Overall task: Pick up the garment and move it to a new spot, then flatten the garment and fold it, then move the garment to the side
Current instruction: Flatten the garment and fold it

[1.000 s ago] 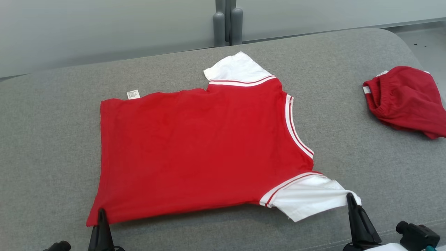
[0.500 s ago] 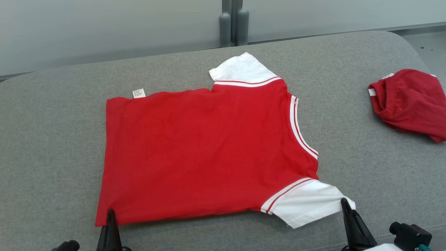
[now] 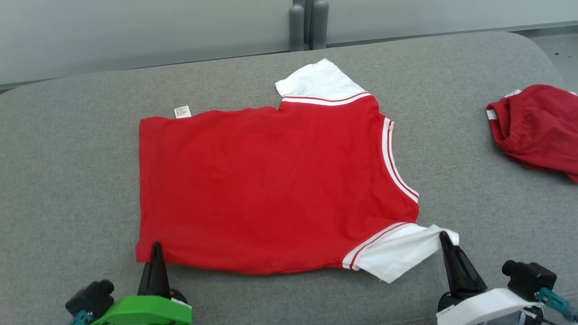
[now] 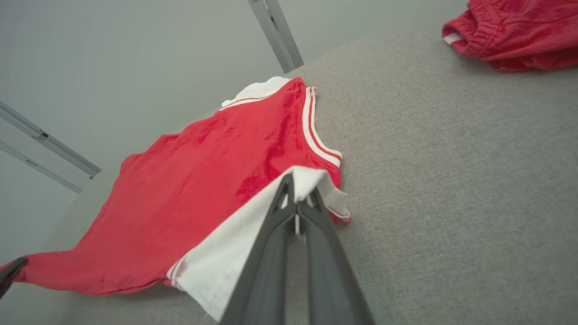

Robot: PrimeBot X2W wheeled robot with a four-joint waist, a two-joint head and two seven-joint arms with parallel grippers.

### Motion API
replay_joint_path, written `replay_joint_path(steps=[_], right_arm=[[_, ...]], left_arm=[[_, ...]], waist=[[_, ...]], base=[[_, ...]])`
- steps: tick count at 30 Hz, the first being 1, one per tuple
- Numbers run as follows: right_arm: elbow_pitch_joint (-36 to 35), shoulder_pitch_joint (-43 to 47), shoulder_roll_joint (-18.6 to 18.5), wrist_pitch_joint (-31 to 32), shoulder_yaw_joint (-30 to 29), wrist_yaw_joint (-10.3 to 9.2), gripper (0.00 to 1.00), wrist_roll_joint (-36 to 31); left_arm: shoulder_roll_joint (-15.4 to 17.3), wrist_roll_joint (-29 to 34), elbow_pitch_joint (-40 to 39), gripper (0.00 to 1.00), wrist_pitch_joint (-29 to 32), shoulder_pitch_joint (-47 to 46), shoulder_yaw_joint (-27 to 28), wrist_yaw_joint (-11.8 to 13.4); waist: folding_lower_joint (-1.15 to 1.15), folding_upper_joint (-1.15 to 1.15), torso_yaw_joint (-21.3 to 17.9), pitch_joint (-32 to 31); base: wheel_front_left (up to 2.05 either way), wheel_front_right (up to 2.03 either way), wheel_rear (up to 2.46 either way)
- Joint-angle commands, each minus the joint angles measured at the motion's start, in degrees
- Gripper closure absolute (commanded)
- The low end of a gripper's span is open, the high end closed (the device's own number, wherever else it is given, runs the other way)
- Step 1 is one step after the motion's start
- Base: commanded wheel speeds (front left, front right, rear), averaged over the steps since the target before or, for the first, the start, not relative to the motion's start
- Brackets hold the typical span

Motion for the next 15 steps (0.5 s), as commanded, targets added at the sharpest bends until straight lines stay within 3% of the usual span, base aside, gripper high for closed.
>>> replay_joint_path(steps=[1,8,15], right_arm=[[0.4,-1.9,-0.2,0.3,0.1,-0.06,1.0,-0.3],[4.9,-10.8,-0.2,1.0,0.2,-0.06,1.0,-1.3],[14.1,-22.5,-0.7,1.3,1.4,-0.06,1.0,-1.3]], left_arm=[[0.1,-0.8,0.3,1.0,0.1,-2.5,-0.6,-0.5],[0.1,-1.1,6.3,1.0,0.6,-12.4,-2.0,-0.6],[0.2,-0.6,16.5,1.0,0.3,-22.6,-1.7,-0.4]], waist=[[0.0,0.0,0.7,0.9],[0.0,0.0,2.1,3.8],[0.0,0.0,2.2,7.7]], base=[[0.0,0.0,0.0],[0.0,0.0,0.0],[0.0,0.0,0.0]])
